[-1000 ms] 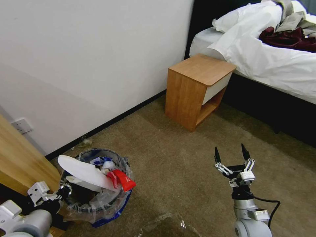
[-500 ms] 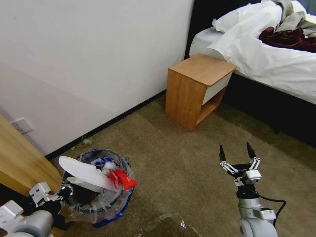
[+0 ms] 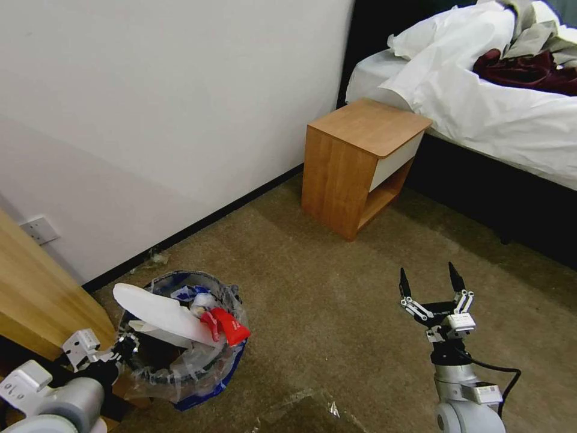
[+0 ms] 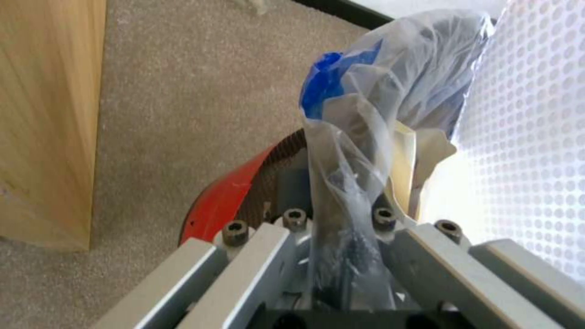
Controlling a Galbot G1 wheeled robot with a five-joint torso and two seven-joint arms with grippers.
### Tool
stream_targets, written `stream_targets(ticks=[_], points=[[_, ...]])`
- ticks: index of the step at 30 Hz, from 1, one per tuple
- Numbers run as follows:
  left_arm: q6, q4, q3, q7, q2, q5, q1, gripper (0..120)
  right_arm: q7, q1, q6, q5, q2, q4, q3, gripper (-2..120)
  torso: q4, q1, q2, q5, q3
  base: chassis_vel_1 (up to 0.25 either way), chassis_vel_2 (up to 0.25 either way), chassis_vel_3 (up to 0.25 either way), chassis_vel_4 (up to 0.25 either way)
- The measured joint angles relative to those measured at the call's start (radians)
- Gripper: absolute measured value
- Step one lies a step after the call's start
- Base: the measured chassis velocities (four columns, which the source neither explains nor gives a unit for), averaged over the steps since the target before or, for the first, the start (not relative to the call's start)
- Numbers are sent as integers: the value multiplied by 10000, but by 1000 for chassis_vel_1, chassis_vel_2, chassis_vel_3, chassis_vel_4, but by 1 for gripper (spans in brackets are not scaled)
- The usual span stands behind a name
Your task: Pick up the trash bin and place the garbage on the floor into it.
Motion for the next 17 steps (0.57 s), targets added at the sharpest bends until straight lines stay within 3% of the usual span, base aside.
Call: stream_targets(ticks=[17], points=[[31, -121, -3, -67, 29, -21, 60, 0, -80, -4, 30, 14, 10, -92, 68, 100, 0, 0, 0, 0, 0, 0, 0, 0, 0]])
